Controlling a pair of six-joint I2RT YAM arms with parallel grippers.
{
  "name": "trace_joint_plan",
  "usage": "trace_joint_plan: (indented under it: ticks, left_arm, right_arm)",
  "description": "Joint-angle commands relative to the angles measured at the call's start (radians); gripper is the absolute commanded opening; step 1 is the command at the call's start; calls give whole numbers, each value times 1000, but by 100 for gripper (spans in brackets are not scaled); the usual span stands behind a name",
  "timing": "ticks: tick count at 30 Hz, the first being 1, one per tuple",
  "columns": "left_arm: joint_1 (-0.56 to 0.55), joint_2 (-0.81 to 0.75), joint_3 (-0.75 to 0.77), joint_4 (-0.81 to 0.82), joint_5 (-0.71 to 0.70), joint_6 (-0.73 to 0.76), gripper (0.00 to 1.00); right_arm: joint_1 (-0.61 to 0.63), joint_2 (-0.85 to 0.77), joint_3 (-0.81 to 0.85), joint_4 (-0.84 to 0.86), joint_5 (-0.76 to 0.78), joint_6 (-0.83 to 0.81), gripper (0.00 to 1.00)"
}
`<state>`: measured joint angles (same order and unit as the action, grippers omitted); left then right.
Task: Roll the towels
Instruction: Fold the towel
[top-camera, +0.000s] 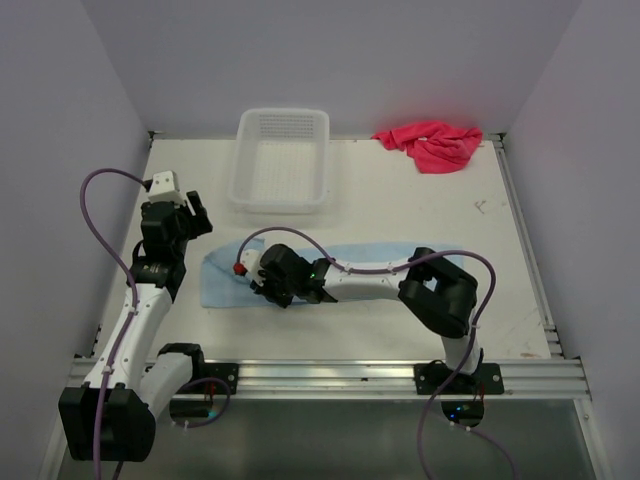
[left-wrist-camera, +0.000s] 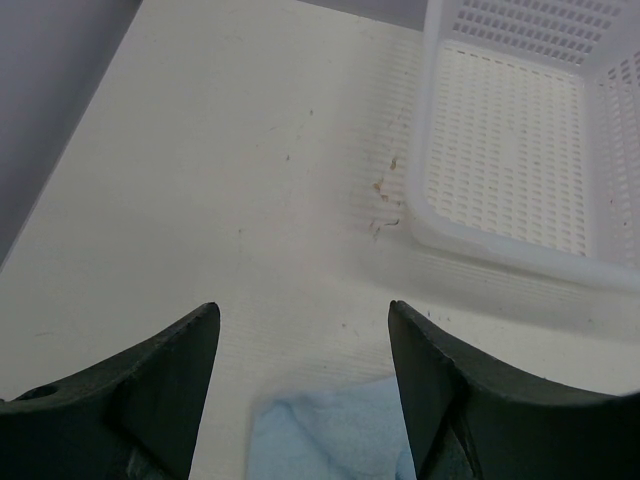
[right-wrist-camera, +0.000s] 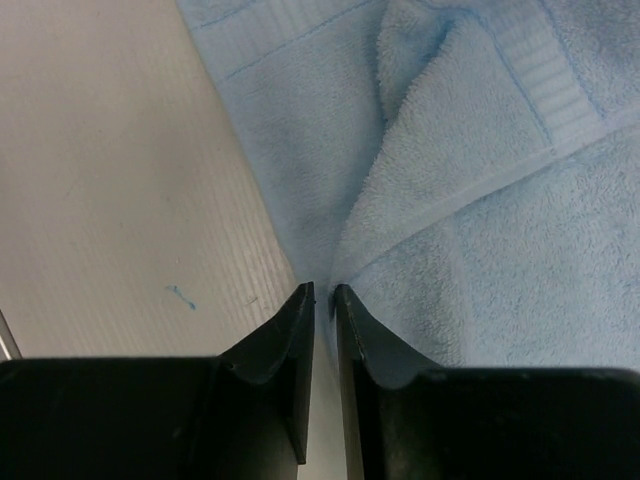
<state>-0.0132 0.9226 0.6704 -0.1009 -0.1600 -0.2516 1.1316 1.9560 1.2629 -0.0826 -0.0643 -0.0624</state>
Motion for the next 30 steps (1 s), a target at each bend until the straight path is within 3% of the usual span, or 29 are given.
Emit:
trace_joint_plan:
  ticks: [1, 7, 13, 30]
  left_arm:
    - [10, -16, 34, -11, 8, -17, 73]
    - [10, -18, 34, -17, 16, -25, 73]
    - [10, -21, 32, -16, 23, -28, 73]
    - [10, -4, 37, -5, 97, -38, 73]
  right_arm:
    - [-7, -42, 13, 23, 47, 21, 20]
    - [-104, -31, 91, 35, 8, 220, 33]
    - [-206, 59, 168, 78, -32, 407, 38]
    - [-225, 234, 369, 57, 11, 293, 46]
